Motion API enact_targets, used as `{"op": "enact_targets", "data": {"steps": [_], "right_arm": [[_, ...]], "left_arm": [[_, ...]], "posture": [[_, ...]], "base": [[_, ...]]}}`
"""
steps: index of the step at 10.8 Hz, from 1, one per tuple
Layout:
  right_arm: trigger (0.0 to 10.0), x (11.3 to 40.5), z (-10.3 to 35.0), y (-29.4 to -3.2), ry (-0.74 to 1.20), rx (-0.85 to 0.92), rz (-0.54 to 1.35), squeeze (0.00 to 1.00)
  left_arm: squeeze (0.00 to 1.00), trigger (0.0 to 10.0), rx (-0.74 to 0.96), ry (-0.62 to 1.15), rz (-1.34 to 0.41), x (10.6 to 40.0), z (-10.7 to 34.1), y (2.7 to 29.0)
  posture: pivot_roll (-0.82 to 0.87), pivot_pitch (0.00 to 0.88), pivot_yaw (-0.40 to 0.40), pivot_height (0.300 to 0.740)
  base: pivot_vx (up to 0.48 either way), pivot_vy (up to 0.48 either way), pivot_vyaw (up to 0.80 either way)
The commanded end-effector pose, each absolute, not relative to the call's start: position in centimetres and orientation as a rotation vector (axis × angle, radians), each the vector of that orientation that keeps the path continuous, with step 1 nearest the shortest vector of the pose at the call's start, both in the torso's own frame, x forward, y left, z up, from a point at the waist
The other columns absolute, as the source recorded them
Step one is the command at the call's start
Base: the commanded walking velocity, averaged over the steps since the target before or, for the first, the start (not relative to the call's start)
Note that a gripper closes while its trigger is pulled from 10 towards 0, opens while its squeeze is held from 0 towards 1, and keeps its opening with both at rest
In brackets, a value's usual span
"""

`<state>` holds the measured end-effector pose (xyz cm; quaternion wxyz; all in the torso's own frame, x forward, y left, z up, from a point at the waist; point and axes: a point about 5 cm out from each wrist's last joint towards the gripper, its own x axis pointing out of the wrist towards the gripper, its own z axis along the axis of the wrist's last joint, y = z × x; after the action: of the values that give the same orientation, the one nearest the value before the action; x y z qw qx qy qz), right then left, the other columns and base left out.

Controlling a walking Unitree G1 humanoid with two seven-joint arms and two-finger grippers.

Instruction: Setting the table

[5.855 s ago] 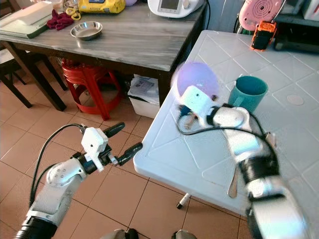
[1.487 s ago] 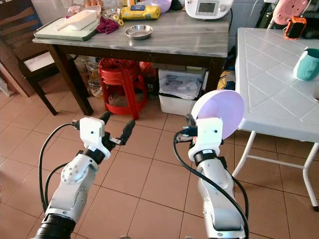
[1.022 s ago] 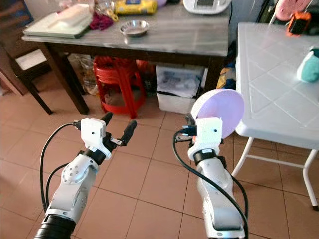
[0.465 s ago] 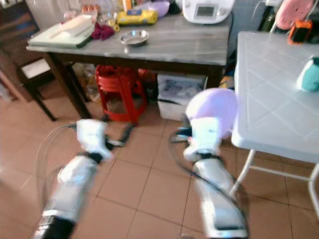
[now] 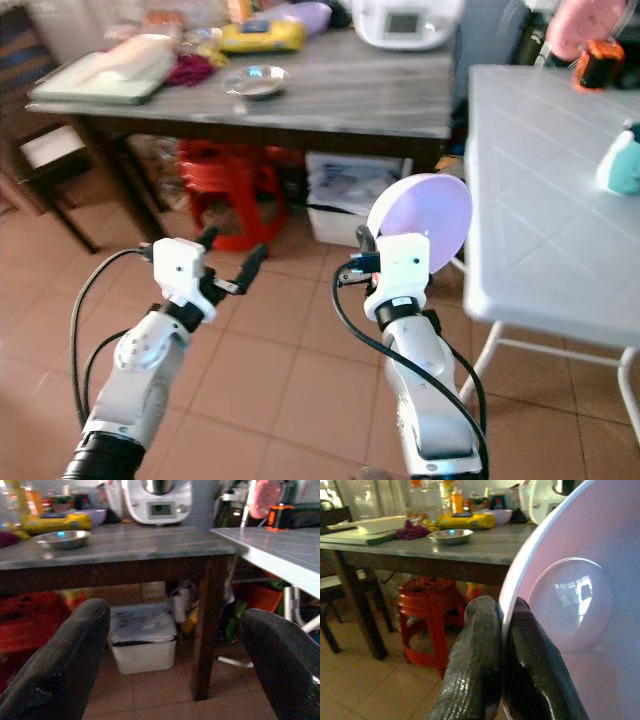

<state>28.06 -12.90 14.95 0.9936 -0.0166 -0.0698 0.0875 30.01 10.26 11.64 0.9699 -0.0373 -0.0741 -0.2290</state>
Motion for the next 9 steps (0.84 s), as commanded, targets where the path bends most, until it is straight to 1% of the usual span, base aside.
{"op": "enact_targets", "data": {"steps": [1,6,9], "right_arm": [[10.0,28.14,15.29,-12.76,-0.157,-0.025,0.173,0.0],[10.0,28.12,15.11,-12.63,-0.156,-0.02,0.17,0.0],[10.0,28.01,14.97,-12.81,-0.15,-0.012,0.157,0.0]], "left_arm": [[0.0,10.0,-0.051,-0.16,-0.46,30.05,11.91,10.76],[0.0,10.0,-0.044,-0.153,-0.46,29.97,11.82,10.94],[0.0,10.0,-0.05,-0.128,-0.447,29.87,11.49,10.79]], "posture": [[-0.1,0.079,0.092,0.74],[-0.09,0.081,0.098,0.74],[-0.09,0.087,0.101,0.74]], "base": [[0.33,0.0,0.0],[0.332,0.0,0.0],[0.0,0.0,0.0]]}}
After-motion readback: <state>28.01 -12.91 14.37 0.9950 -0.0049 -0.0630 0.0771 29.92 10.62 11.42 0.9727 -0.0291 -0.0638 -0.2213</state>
